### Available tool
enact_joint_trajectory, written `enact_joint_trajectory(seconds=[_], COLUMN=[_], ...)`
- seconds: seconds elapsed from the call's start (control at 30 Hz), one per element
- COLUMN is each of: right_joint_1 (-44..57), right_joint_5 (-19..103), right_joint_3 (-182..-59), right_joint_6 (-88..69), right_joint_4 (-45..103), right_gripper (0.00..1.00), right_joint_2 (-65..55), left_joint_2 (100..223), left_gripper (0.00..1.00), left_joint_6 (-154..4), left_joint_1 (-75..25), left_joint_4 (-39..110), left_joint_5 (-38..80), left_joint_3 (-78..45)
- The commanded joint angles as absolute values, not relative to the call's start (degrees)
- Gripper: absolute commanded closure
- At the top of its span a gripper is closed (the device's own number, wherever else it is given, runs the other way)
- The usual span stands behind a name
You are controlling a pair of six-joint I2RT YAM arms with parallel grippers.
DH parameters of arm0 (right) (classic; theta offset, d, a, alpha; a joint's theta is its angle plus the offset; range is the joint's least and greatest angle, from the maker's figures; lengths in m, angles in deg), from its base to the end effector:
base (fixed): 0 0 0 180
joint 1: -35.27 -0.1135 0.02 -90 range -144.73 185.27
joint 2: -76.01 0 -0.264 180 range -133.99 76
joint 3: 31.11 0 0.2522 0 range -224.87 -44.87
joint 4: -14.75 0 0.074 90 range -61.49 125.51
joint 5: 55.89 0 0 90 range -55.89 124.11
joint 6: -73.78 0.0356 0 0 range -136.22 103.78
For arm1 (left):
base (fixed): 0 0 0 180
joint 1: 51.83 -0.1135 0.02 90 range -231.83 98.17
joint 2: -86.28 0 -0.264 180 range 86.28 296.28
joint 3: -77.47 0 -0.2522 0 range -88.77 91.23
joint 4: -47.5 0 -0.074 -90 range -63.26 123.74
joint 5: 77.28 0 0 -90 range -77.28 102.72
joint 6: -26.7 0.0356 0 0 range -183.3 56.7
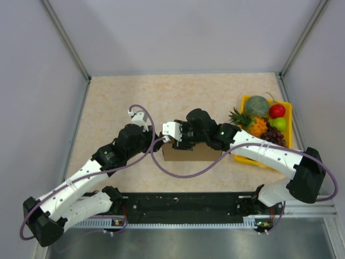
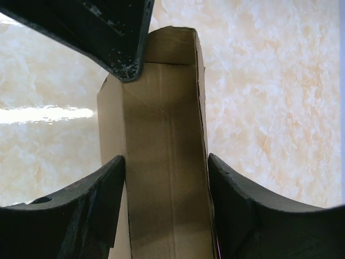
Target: Fold the paper box
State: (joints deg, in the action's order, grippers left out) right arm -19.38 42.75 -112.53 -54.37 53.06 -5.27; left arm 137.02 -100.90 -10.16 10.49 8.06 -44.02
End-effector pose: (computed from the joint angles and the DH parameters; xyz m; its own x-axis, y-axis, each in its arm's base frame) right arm 0.1796 0.2625 0.3076 0.2591 -0.6902 -0.6756 -0.9087 0.0627 -0.4126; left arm 0.1501 -0.1297 0.2985 -0.6611 -0.2257 -0.7156 0.2604 0.8254 -0.5010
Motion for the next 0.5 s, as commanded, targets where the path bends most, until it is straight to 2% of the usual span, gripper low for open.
enact_joint_trajectory(seconds=[0.0, 0.17, 0.33, 0.43, 0.47], right_joint_1=[-19.7, -19.8, -19.8, -19.8, -19.7], right_joint_5=[40.0, 39.3, 38.6, 38.3, 38.3], right_joint_3=[-106.7, -104.9, -103.8, -103.1, -103.0], right_joint_6=[-53.9, -53.9, -54.4, -54.5, -54.4], right_joint_4=[46.4, 44.6, 43.5, 42.8, 42.7], right_gripper=[0.41, 0.41, 0.41, 0.41, 0.41], right_joint_2=[-4.5, -4.3, -3.8, -3.7, -3.8], left_joint_2=[136.1, 133.2, 128.8, 129.3, 130.0], left_gripper=[0.63, 0.37, 0.21, 0.13, 0.10], left_joint_6=[-100.3, -99.3, -97.6, -97.2, -97.4], left_joint_1=[-9.8, -10.2, -12.7, -21.5, -24.2], left_joint_4=[6.1, 1.1, -4.2, -5.2, -4.4], left_joint_5=[9.5, 8.6, 10.3, 17.0, 24.3], left_joint_3=[-45.3, -42.1, -38.5, -35.7, -35.3])
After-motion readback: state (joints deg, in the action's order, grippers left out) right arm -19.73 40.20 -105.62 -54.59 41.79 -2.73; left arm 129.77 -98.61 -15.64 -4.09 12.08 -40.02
